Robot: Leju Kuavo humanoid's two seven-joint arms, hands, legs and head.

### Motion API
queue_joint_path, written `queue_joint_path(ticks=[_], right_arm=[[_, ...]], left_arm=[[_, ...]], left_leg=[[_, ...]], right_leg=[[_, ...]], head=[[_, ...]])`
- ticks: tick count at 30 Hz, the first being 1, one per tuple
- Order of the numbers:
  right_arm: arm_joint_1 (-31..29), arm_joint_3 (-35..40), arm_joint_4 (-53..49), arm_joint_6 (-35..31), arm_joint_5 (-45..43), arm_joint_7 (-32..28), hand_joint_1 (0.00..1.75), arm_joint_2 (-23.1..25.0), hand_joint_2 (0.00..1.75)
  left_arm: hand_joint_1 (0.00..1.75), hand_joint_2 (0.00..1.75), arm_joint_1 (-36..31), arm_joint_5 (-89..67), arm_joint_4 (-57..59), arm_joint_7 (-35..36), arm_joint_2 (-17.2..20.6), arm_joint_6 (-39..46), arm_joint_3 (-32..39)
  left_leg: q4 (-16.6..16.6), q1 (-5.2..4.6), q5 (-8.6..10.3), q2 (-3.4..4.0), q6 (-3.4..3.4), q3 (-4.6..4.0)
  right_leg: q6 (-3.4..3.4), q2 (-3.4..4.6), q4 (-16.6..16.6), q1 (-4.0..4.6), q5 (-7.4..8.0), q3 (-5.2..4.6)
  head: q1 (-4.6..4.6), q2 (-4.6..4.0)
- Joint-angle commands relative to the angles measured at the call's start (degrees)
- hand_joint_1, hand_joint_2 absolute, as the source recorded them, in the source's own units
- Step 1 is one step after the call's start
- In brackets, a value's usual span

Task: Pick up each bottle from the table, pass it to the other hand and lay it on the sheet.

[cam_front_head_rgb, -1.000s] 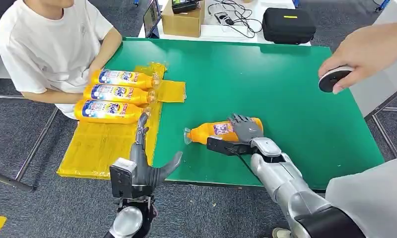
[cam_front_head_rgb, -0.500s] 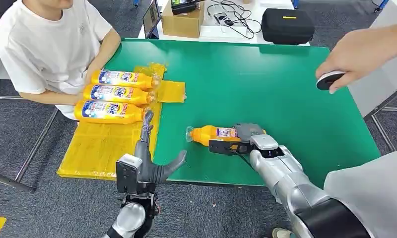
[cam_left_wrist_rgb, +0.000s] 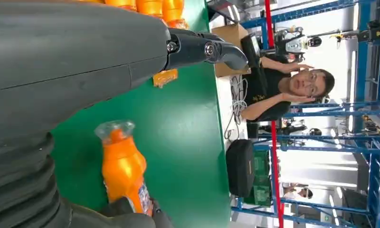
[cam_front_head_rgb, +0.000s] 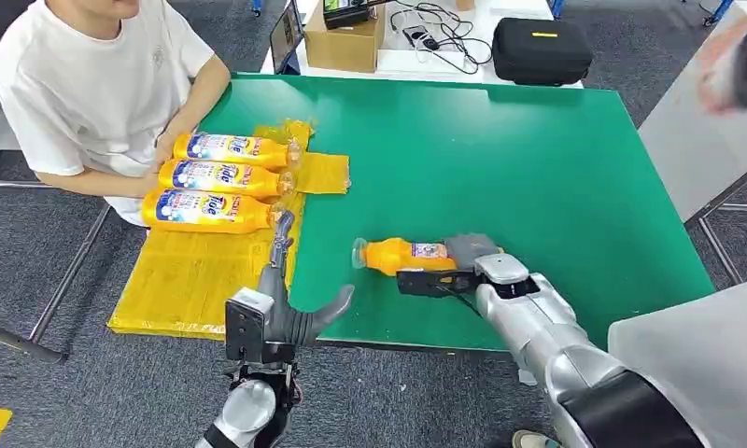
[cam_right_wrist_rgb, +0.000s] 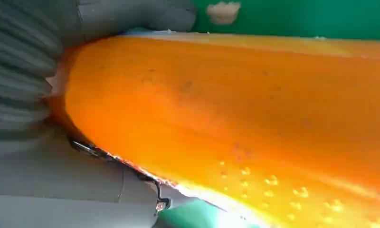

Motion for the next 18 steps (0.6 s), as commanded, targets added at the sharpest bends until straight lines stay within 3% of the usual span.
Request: queue_joint_path(ticks=[1,3,7,8,9,11,13,14,16,18], right_arm=[[15.0,-15.4,-21.3,-20.6,-21.2,-16.9,1.75,3.9,1.75],[20.0,-12.5,-32.1,-22.1,-22.8,-14.4,1.75,2.4,1.75],[19.5,-11.1,-31.9,-21.9,-24.5,-13.7,1.75,1.2,1.75],[21.6,-12.7,-34.9,-25.7,-28.2,-18.5,1.75,1.9,1.75],[24.1,-12.9,-39.6,-29.1,-29.6,-20.0,1.75,1.9,1.75],[29.6,-11.1,-50.4,-33.2,-30.4,-18.8,1.75,-0.2,1.75],[33.2,-11.2,-55.6,-35.6,-31.1,-18.1,1.75,-2.1,1.75],[34.0,-11.8,-56.2,-35.8,-32.0,-18.1,1.75,-2.4,1.75],[35.3,-13.3,-55.9,-33.9,-36.3,-19.3,1.75,-2.1,1.75],[35.6,-12.4,-55.0,-27.7,-40.7,-19.8,1.75,-1.8,1.75]], left_arm=[[0.0,1.75,5.5,2.6,-3.9,0.6,-0.5,5.4,4.5],[0.0,1.75,7.1,3.3,-4.9,0.2,-0.6,5.9,4.4],[0.0,1.75,6.8,3.5,-4.3,-0.1,-0.6,6.2,4.1],[0.0,1.75,7.8,6.6,-4.9,-0.3,-1.6,5.7,5.1],[0.0,1.75,8.9,10.2,-5.7,-0.5,-1.9,4.0,5.2],[0.0,1.75,9.7,18.3,-6.2,0.3,1.8,-2.4,3.4],[0.0,1.75,11.7,19.2,-7.3,-2.8,3.4,-5.5,2.3],[0.0,1.75,12.3,19.2,-7.8,-3.7,3.6,-5.9,2.3],[0.0,1.75,13.4,20.9,-9.8,-4.7,4.6,-8.9,1.9],[0.0,1.75,13.9,21.9,-10.1,-3.9,5.6,-11.9,1.1]], left_leg=[[-0.1,0.06,-0.24,0.1,-0.08,0.57],[-0.1,0.09,-0.29,0.31,-0.14,0.46],[-0.1,0.09,-0.21,-0.06,-0.12,0.24],[0.0,0.11,-0.39,-0.11,-0.14,0.52],[0.0,0.12,-0.19,-0.12,-0.11,0.19],[0.0,0.14,-0.48,-0.06,-0.12,0.61],[-0.1,0.12,-0.24,-0.07,-0.13,0.11],[-0.1,0.12,-0.52,-0.08,-0.18,0.56],[-0.1,0.13,-0.38,-0.16,-0.17,0.21],[-0.1,0.11,-0.53,-0.19,-0.13,0.35]], right_leg=[[-0.15,0.04,-0.1,0.09,-0.2,0.56],[-0.12,0.28,-0.2,0.11,-0.07,0.37],[-0.12,-0.08,0.0,0.14,-0.21,0.21],[-0.23,-0.15,0.0,0.17,-0.46,0.5],[-0.2,-0.11,0.0,0.17,-0.27,0.19],[-0.26,-0.08,0.0,0.2,-0.55,0.61],[-0.22,-0.07,-0.1,0.16,-0.27,0.14],[-0.28,-0.11,-0.1,0.17,-0.53,0.58],[-0.16,-0.18,-0.1,0.16,-0.42,0.23],[-0.15,-0.2,0.0,0.15,-0.58,0.38]], head=[[-0.07,0.0],[-0.07,0.0],[-0.04,0.0],[-0.04,0.0],[-0.04,0.0],[-0.04,0.0],[-0.04,0.0],[-0.02,0.0],[-0.02,0.0],[-0.02,0.0]])
